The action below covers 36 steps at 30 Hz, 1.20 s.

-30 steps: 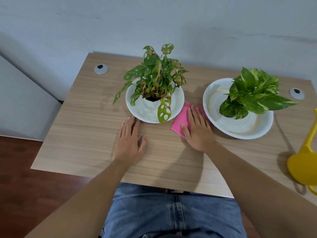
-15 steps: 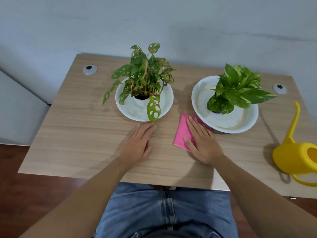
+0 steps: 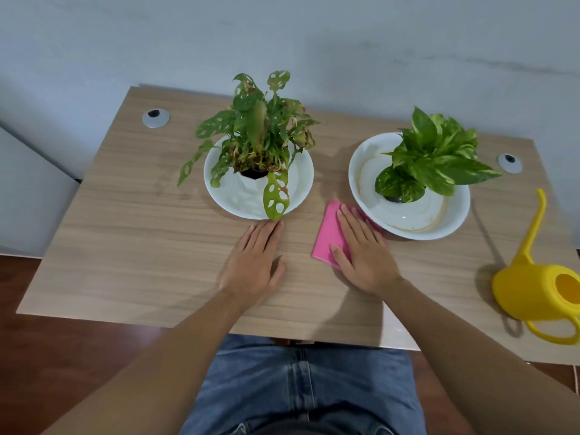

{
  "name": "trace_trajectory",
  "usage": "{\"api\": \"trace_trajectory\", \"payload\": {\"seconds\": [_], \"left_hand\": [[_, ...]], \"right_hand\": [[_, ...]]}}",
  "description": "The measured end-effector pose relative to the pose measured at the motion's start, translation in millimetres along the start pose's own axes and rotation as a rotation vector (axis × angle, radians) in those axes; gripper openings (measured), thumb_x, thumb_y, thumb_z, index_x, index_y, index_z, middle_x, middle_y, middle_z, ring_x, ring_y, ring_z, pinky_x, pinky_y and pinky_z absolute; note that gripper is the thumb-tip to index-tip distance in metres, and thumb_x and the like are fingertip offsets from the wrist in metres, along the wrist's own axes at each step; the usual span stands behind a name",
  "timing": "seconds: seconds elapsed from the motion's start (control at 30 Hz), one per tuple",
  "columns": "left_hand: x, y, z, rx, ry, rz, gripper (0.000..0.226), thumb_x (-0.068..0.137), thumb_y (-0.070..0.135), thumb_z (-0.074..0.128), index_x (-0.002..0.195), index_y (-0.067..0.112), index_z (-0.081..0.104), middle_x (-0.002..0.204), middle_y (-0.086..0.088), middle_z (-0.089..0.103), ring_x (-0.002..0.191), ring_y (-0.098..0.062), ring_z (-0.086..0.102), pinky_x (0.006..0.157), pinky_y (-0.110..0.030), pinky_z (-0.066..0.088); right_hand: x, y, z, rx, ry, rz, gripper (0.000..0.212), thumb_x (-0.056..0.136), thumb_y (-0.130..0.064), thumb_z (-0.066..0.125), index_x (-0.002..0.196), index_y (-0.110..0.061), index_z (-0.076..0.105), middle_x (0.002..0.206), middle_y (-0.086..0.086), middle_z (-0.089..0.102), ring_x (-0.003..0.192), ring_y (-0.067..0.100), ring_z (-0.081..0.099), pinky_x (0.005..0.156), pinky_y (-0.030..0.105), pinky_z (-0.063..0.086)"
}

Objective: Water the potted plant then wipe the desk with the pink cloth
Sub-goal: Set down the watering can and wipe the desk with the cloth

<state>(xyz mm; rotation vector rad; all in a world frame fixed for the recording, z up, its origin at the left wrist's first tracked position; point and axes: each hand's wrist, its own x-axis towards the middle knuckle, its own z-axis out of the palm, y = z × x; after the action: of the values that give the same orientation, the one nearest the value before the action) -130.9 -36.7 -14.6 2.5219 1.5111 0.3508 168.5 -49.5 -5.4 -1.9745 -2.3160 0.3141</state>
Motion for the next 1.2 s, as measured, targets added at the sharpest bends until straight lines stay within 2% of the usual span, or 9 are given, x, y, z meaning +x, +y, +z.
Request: {"api": "trace_trajectory", "payload": {"seconds": [0.27, 0.5, 0.6, 0.73, 0.87, 1.2], "left_hand": [[-1.4, -0.8, -2.5, -0.043, -0.037, -0.008, 0.074, 0.109, 0.041, 0.046, 0.175, 0.015, 0.024, 0.179, -0.003, 0.030, 0.168, -0.019, 0.025, 0.139, -0.044, 0.017], [-2.4, -4.5, -1.0, -0.048, -0.061, -0.008, 0.074, 0.110, 0.043, 0.043, 0.175, 0.015, 0.022, 0.180, -0.002, 0.027, 0.168, -0.018, 0.023, 0.139, -0.044, 0.016], [-2.5, -4.8, 0.5, -0.039, -0.063, -0.008, 0.074, 0.111, 0.043, 0.043, 0.176, 0.015, 0.021, 0.181, -0.002, 0.025, 0.169, -0.019, 0.022, 0.139, -0.044, 0.015], [-2.8, -4.1, 1.3, -0.021, -0.066, -0.001, 0.074, 0.111, 0.044, 0.040, 0.176, 0.016, 0.019, 0.183, 0.000, 0.022, 0.170, -0.017, 0.020, 0.139, -0.044, 0.015], [-2.6, -2.9, 1.6, -0.004, -0.057, 0.003, 0.073, 0.111, 0.043, 0.041, 0.176, 0.014, 0.021, 0.183, -0.002, 0.023, 0.170, -0.018, 0.020, 0.139, -0.045, 0.016], [-0.9, -0.2, 4.5, 0.038, -0.029, -0.006, 0.074, 0.110, 0.043, 0.042, 0.174, 0.011, 0.025, 0.180, -0.006, 0.029, 0.167, -0.023, 0.027, 0.138, -0.047, 0.020]], "right_hand": [[81.4, -33.4, -0.2, 0.063, 0.007, 0.059, 0.081, 0.113, -0.058, 0.030, 0.177, -0.016, 0.003, 0.185, -0.001, 0.000, 0.170, 0.015, -0.006, 0.137, 0.037, -0.005], [36.2, -14.8, -2.8, 0.090, 0.010, 0.005, 0.077, 0.114, -0.060, 0.030, 0.178, -0.025, 0.005, 0.185, -0.010, 0.000, 0.170, 0.007, -0.004, 0.138, 0.042, 0.010], [-0.3, 4.0, -4.6, 0.071, 0.032, -0.013, 0.076, 0.114, -0.058, 0.036, 0.178, -0.025, 0.009, 0.185, -0.012, 0.002, 0.170, 0.007, -0.001, 0.137, 0.044, 0.016], [-46.1, 34.6, -9.7, 0.044, 0.036, -0.007, 0.075, 0.114, -0.055, 0.042, 0.177, -0.023, 0.016, 0.184, -0.007, 0.012, 0.170, 0.010, 0.006, 0.137, 0.046, 0.015], [-73.3, 55.0, -15.6, 0.012, 0.010, 0.036, 0.075, 0.114, -0.058, 0.037, 0.177, -0.024, 0.015, 0.184, -0.006, 0.012, 0.170, 0.010, 0.006, 0.138, 0.042, 0.010], [-55.0, 45.9, -5.1, -0.024, 0.019, 0.040, 0.077, 0.113, -0.059, 0.032, 0.177, -0.021, 0.013, 0.184, -0.003, 0.012, 0.170, 0.013, 0.009, 0.137, 0.046, 0.014]]}}
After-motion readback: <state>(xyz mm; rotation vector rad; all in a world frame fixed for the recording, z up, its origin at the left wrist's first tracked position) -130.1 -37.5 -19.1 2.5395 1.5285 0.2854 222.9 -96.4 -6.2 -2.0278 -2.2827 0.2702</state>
